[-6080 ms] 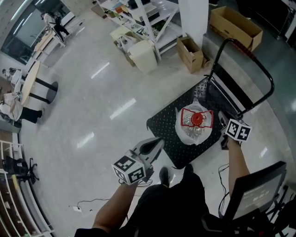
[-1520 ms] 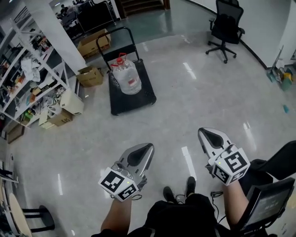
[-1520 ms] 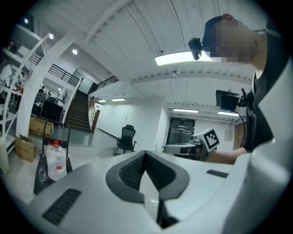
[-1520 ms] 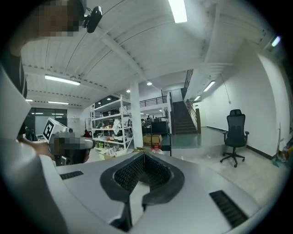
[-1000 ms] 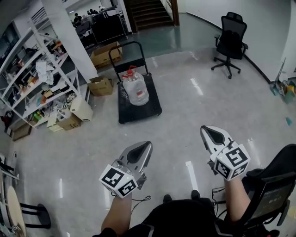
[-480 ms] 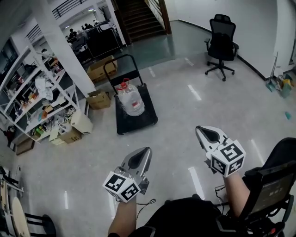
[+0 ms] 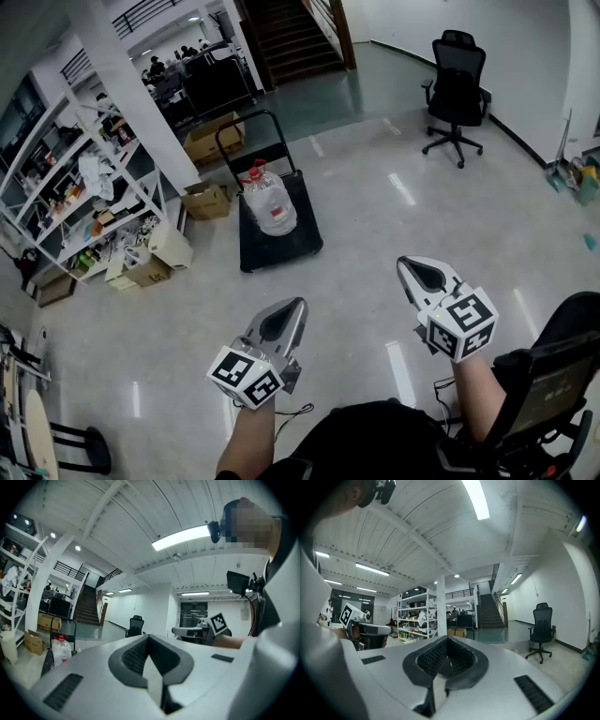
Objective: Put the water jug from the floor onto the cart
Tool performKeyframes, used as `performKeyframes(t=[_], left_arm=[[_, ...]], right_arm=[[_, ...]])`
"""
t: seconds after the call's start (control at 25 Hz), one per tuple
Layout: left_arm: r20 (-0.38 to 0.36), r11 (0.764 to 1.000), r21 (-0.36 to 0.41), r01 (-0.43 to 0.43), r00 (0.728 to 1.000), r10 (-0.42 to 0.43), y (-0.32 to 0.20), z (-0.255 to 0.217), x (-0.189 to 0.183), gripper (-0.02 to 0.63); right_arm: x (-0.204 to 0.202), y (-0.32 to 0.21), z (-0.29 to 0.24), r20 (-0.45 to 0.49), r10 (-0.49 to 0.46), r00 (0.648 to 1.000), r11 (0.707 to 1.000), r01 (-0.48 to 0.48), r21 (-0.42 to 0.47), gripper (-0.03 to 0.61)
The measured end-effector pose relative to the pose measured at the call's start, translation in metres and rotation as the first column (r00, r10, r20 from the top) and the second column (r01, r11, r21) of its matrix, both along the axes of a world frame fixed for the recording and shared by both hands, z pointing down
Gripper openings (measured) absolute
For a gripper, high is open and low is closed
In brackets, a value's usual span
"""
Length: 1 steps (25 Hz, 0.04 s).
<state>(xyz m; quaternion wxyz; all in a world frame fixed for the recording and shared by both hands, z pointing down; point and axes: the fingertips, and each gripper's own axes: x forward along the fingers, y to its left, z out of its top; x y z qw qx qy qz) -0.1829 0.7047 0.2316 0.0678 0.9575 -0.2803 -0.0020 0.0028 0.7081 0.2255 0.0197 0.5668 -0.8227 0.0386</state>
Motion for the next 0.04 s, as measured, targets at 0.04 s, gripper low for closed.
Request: performKeyframes(t=[0.04], left_arm=[[0.004, 1.0, 0.001, -0.003, 1.0, 0.003, 0.0, 0.0004, 0.0024, 0.002]], right_arm=[[0.002, -0.0005, 0.0003, 0.002, -0.001, 1.0, 1.0, 0.001, -0.001, 0.0]])
